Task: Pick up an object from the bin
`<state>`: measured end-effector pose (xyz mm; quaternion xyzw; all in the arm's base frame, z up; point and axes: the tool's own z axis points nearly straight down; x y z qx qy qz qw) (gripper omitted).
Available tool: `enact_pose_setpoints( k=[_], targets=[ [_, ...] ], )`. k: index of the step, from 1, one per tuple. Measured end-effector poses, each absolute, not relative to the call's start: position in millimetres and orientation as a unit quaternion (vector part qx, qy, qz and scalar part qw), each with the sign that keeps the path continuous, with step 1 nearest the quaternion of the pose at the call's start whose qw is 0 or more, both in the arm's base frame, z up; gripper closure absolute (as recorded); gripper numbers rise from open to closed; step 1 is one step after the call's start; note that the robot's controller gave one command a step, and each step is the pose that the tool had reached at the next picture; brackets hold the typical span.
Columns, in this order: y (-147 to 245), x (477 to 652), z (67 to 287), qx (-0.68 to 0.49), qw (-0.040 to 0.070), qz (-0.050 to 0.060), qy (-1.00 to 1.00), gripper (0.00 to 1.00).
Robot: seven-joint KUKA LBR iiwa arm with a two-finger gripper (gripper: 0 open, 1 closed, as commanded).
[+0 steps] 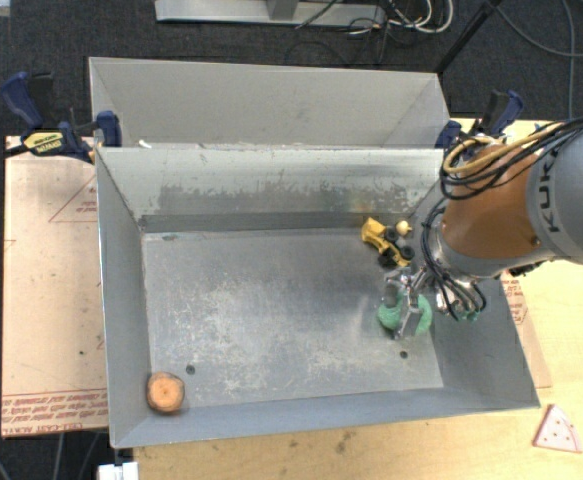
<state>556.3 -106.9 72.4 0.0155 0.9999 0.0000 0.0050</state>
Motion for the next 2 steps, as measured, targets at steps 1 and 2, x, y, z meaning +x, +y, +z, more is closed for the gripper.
enact_pose_setpoints(
  k=[1,2],
  targets=[
    [-106.9,556.4,72.4,0.015,0.005,0.000,1.000,1.00],
    [-100.3,539.9,222.5,0.025,0.003,0.000,1.000,1.00]
  ],
)
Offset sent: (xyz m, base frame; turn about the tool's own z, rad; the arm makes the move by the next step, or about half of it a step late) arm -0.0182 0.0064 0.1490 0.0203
